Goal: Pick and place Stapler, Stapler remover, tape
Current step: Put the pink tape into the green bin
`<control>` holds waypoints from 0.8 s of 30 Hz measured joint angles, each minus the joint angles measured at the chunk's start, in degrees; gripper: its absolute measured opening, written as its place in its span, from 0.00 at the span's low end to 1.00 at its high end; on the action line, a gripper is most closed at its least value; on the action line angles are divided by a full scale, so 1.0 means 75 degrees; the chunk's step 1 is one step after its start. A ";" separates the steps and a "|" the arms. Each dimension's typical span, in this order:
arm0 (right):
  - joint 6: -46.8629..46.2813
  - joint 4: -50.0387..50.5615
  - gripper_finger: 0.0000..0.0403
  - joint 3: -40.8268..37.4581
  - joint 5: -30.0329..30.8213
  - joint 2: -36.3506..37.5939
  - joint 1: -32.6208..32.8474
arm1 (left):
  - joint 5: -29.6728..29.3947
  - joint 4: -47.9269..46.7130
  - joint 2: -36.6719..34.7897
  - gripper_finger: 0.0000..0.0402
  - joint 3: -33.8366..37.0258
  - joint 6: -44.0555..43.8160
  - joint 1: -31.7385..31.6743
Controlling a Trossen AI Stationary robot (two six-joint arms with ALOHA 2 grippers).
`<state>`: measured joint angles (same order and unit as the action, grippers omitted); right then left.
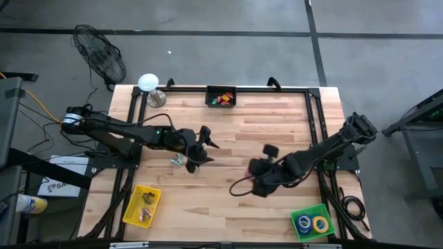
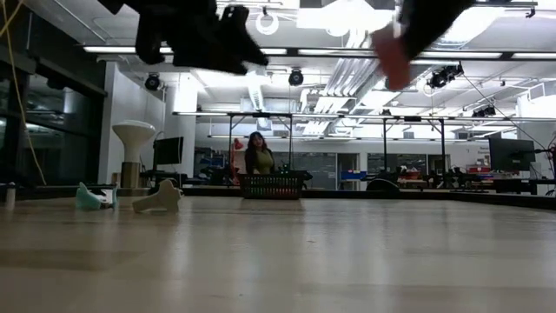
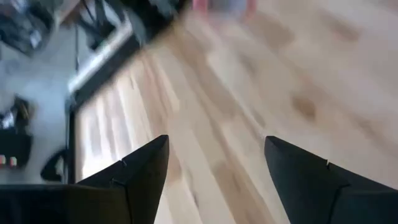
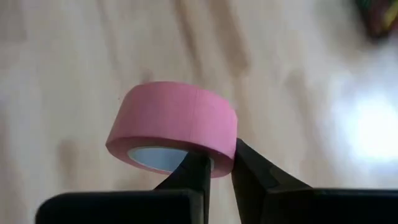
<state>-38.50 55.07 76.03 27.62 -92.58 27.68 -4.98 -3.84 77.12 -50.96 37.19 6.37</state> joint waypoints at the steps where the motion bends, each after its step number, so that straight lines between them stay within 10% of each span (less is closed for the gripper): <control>1: -0.0342 0.0367 0.08 0.0000 -0.0416 0.0087 0.0019 | -0.0075 -0.0233 0.0010 0.65 0.0012 -0.0035 0.0000; 15: -0.4040 0.3012 0.08 0.0003 -0.5189 0.0304 0.0946 | -0.0150 -0.0496 0.0100 0.65 0.0544 -0.0408 0.0003; 24: -0.8131 0.3140 0.08 0.0003 -0.4846 0.0243 0.2662 | -0.0072 -0.0215 0.0100 0.65 0.1211 -0.0796 0.0019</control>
<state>-99.48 78.62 76.05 -8.72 -90.76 47.64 -5.52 -5.45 77.87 -41.88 31.22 6.51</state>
